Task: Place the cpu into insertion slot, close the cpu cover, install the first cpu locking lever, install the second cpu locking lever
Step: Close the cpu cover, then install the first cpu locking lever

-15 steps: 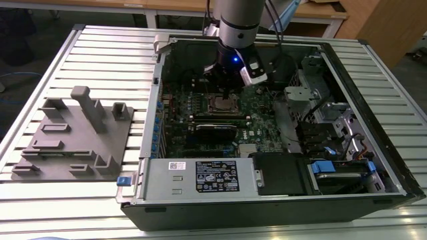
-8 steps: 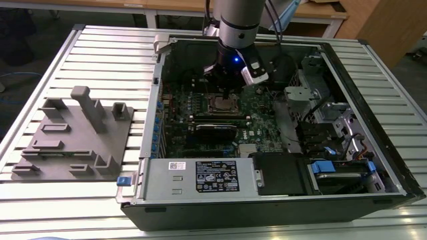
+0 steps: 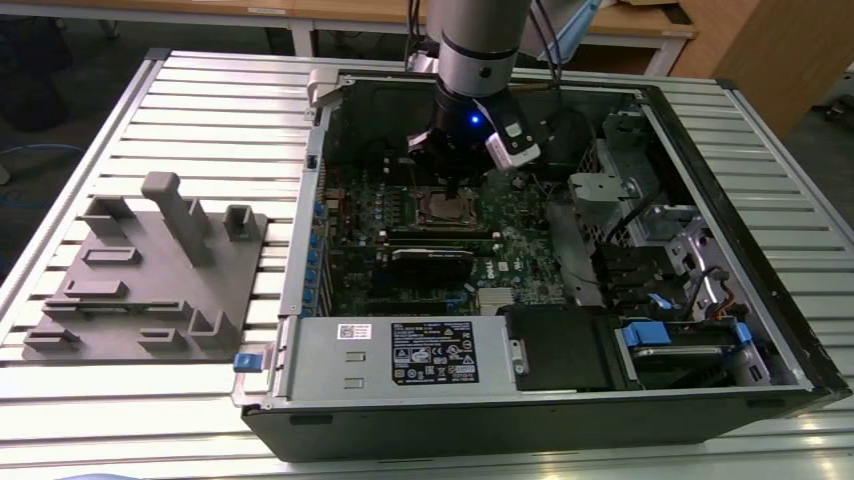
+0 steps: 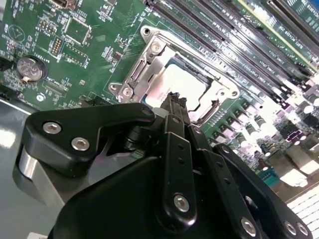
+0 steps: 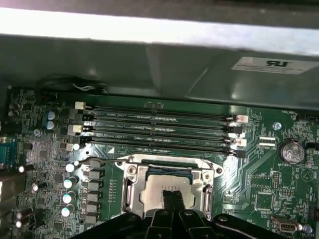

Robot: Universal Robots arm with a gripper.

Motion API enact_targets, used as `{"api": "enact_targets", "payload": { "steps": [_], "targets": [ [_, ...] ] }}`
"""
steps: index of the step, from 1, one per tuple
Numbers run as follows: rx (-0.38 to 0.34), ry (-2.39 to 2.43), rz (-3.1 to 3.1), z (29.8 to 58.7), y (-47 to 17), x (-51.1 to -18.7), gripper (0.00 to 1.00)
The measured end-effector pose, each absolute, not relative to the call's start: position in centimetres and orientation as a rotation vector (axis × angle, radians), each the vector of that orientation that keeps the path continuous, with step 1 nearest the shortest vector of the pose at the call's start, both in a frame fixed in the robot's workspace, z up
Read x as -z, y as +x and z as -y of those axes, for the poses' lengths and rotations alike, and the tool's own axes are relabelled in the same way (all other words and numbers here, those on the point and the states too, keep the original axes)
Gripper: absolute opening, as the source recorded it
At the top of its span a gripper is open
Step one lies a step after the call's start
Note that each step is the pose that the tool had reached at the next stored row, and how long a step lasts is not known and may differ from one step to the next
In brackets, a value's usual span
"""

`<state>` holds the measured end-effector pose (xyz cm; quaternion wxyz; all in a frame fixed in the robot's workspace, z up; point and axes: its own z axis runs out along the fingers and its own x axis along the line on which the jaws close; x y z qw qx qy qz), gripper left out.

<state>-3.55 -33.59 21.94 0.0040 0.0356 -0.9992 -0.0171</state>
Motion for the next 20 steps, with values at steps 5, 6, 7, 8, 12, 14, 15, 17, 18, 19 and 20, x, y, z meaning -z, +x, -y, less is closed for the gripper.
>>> {"api": "enact_targets", "payload": {
  "steps": [5, 6, 7, 8, 12, 14, 15, 17, 18, 19, 20],
  "targets": [
    [0.053, 0.133, 3.13, 33.59, -3.55, -21.93, 0.1],
    [0.052, 0.132, 3.13, 33.58, -3.54, -21.9, 0.1],
    [0.052, 0.123, 3.131, 33.59, -3.55, -21.88, 0.1],
    [0.051, 0.108, 3.132, 33.59, -3.55, -21.86, 0.1],
    [0.051, 0.049, 3.133, 33.59, -3.58, -21.8, 0.1],
    [0.051, 0.048, 3.134, 33.59, -3.57, -21.8, 0.1],
    [0.051, 0.045, 3.134, 33.59, -3.58, -21.79, 0.1],
    [0.051, 0.042, 3.134, 33.59, -3.58, -21.8, 0.1],
    [0.051, 0.042, 3.134, 33.59, -3.58, -21.8, 0.1],
    [0.051, 0.042, 3.134, 33.59, -3.58, -21.8, 0.1],
    [0.051, 0.042, 3.134, 33.59, -3.58, -21.79, 0.1]
  ]
}}
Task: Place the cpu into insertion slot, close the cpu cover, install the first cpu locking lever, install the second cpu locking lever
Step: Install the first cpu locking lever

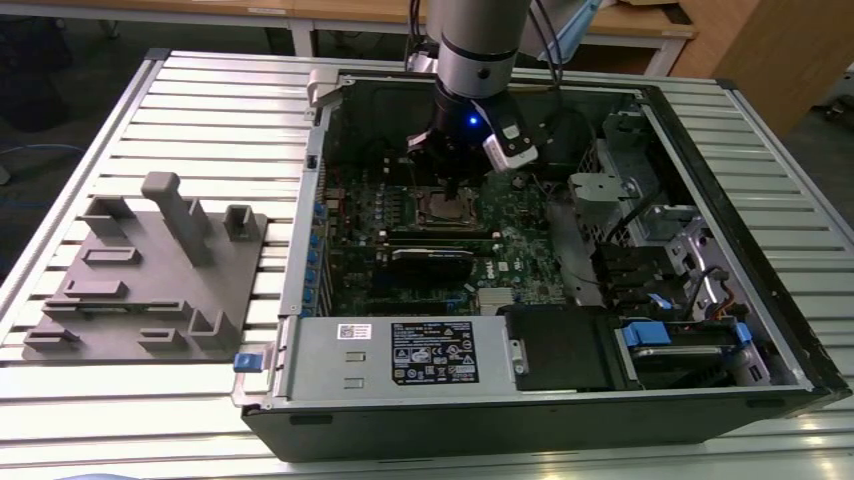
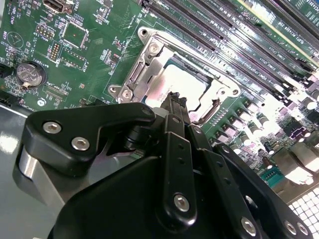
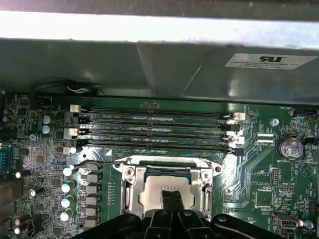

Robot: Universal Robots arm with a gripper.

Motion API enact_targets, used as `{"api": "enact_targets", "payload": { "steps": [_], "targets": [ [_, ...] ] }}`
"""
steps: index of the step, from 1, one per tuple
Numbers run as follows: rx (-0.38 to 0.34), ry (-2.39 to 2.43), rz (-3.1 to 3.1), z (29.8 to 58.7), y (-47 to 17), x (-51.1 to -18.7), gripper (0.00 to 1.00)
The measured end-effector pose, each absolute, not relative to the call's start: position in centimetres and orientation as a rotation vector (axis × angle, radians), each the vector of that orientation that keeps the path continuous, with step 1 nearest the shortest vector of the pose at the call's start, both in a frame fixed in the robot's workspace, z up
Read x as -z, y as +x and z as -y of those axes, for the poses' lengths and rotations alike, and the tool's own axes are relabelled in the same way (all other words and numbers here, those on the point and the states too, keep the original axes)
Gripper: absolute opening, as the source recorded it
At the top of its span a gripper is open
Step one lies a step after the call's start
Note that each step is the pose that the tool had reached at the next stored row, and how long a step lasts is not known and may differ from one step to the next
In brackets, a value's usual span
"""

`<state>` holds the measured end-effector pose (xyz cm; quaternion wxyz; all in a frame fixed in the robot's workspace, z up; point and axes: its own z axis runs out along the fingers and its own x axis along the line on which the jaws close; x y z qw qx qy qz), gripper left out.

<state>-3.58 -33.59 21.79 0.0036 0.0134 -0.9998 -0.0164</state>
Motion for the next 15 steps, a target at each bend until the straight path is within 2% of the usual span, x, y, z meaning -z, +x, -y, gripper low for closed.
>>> {"api": "enact_targets", "payload": {
  "steps": [15],
  "targets": [
    [0.052, 0.042, 3.134, 33.58, -3.57, -22.59, 0.1]
  ]
}}
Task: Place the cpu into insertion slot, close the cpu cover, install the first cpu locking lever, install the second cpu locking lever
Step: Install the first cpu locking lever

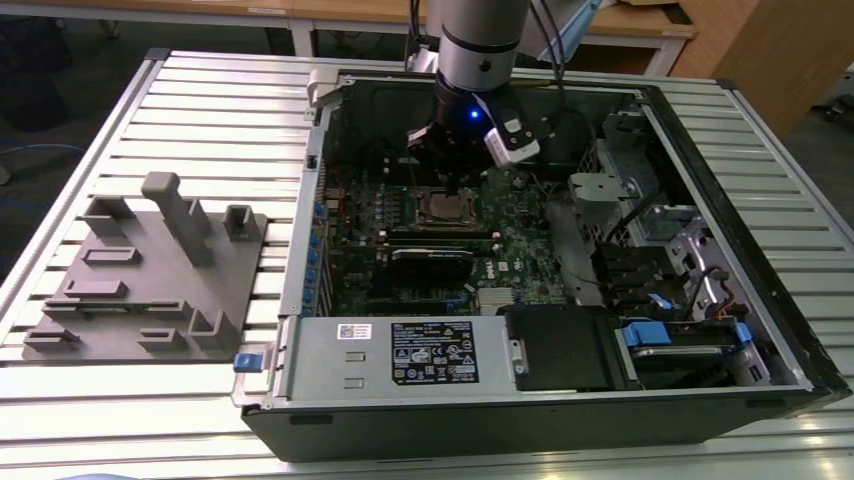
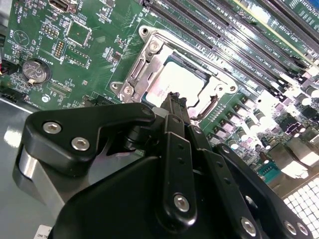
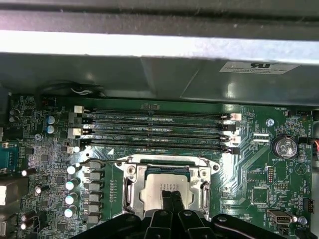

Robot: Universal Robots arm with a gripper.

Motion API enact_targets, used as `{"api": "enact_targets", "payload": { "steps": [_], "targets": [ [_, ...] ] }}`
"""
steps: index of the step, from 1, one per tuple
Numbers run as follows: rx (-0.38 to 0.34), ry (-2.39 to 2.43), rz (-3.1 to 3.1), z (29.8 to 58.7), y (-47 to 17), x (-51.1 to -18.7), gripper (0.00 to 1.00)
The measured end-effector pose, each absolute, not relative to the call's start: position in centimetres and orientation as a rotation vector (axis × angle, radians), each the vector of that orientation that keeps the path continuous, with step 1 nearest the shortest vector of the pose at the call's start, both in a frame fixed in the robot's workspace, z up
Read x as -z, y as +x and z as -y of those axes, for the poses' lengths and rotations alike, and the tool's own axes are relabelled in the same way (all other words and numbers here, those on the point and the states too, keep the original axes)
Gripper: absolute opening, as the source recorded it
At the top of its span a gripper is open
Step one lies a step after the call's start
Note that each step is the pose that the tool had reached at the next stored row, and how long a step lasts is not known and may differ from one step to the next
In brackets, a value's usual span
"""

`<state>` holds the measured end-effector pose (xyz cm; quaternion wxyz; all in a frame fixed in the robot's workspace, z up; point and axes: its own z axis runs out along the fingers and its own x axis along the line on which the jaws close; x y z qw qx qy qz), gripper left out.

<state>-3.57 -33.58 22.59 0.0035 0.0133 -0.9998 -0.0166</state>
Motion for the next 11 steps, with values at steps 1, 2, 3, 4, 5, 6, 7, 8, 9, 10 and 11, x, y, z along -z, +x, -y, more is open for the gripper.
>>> {"api": "enact_targets", "payload": {
  "steps": [1, 2, 3, 4, 5, 6, 7, 8, 9, 10, 11],
  "targets": [
    [0.052, 0.042, 3.134, 33.59, -3.58, -22.6, 0.1],
    [0.052, 0.042, 3.134, 33.59, -3.58, -22.61, 0.1],
    [0.052, 0.042, 3.134, 33.59, -3.58, -22.61, 0.1],
    [0.051, 0.042, 3.133, 33.59, -3.58, -22.66, 0.1],
    [0.051, 0.042, 3.133, 33.6, -3.58, -22.73, 0.1],
    [0.051, 0.042, 3.134, 33.59, -3.58, -22.8, 0.1],
    [0.051, 0.042, 3.134, 33.59, -3.58, -22.87, 0.1],
    [0.052, 0.042, 3.134, 33.59, -3.58, -22.9, 0.1],
    [0.052, 0.042, 3.134, 33.59, -3.58, -22.9, 0.1],
    [0.052, 0.042, 3.134, 33.59, -3.57, -22.9, 0.1],
    [0.052, 0.042, 3.134, 33.59, -3.58, -22.92, 0.1]
  ]
}}
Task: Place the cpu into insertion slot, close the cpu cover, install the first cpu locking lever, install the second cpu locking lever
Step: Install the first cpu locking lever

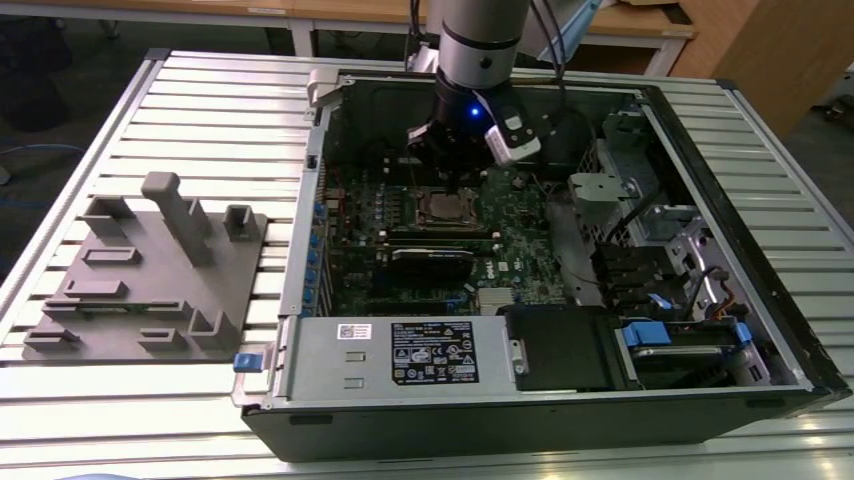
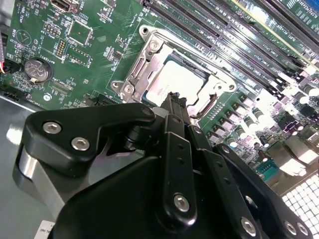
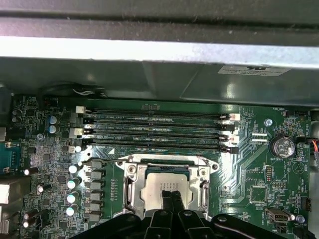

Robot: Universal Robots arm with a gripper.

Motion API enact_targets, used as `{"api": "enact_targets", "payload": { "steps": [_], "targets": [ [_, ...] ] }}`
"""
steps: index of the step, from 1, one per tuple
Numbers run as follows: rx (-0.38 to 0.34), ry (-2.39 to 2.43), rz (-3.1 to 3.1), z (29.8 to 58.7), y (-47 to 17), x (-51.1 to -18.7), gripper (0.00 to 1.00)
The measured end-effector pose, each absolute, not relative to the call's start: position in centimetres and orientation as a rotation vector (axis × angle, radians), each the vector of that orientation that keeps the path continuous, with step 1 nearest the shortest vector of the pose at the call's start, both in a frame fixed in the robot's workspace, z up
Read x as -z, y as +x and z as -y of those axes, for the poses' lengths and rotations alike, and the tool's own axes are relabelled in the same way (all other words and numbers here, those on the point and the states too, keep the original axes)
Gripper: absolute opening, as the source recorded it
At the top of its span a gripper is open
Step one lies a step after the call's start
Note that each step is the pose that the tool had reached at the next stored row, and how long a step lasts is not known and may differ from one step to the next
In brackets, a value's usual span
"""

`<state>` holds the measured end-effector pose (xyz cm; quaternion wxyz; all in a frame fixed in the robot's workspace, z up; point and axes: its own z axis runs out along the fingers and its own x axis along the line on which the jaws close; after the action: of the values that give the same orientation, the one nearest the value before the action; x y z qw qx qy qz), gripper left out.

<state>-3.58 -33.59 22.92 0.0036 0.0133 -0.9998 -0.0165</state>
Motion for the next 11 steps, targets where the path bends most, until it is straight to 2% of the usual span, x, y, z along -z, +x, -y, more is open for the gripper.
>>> {"api": "enact_targets", "payload": {
  "steps": [11],
  "targets": [
    [0.052, 0.042, 3.134, 33.59, -3.58, -23.13, 0.1]
  ]
}}
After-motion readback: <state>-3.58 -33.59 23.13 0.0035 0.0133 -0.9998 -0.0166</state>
